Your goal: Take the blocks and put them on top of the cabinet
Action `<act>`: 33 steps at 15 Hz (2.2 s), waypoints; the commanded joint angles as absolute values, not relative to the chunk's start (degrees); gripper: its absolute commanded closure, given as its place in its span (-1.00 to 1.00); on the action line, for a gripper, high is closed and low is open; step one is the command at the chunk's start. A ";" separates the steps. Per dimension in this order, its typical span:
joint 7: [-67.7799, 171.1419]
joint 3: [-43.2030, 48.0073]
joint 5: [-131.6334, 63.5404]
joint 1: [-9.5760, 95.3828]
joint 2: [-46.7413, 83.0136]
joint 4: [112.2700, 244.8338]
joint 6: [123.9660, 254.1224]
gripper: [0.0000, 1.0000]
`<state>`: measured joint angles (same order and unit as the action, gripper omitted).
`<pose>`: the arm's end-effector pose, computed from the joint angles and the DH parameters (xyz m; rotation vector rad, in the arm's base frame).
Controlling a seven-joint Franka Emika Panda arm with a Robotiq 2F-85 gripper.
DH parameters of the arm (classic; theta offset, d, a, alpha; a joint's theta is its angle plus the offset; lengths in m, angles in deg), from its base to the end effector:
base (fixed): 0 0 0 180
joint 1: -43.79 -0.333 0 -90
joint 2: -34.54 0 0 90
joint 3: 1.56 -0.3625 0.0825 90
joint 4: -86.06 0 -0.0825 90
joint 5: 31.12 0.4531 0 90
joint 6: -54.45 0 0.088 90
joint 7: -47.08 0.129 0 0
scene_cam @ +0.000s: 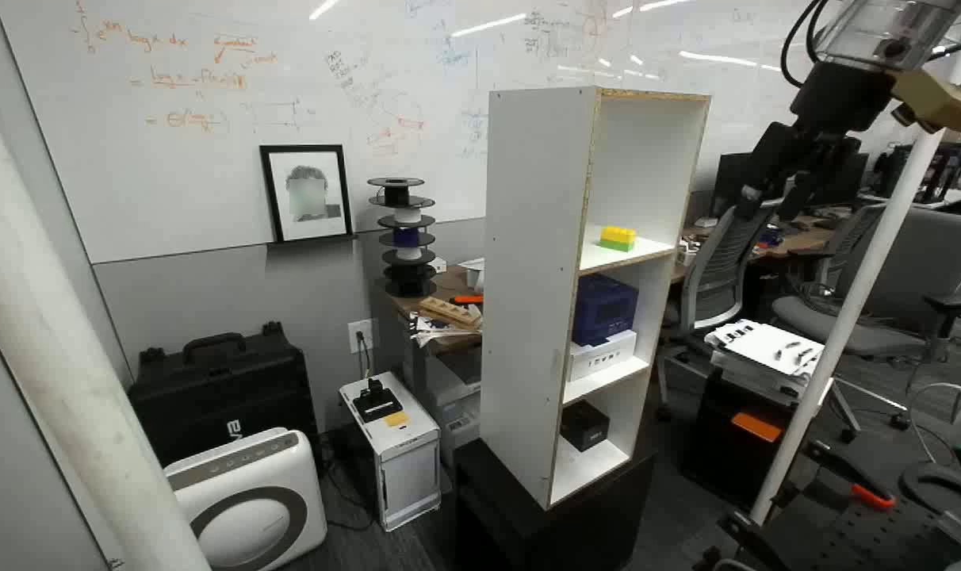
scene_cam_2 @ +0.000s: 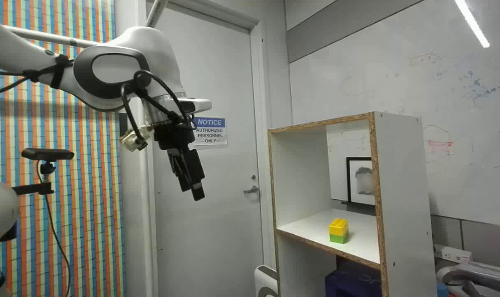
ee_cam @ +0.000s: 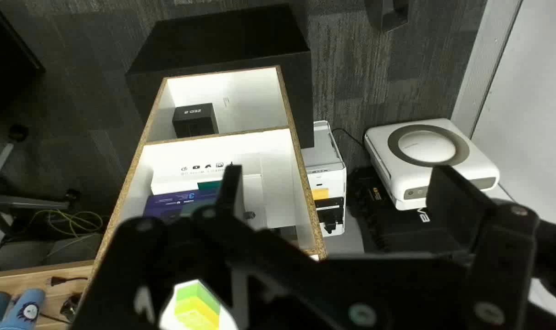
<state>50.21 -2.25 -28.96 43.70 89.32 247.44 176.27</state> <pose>0.3280 0.0064 0.4577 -3.0800 0.0930 -0.4103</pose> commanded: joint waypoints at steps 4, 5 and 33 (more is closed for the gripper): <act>50.13 -2.31 -28.90 43.80 88.80 247.83 175.77 -1.00; 50.13 -2.31 -28.90 43.80 88.70 247.83 175.77 -1.00; -3.13 28.72 -6.59 25.52 37.07 225.95 224.43 -1.00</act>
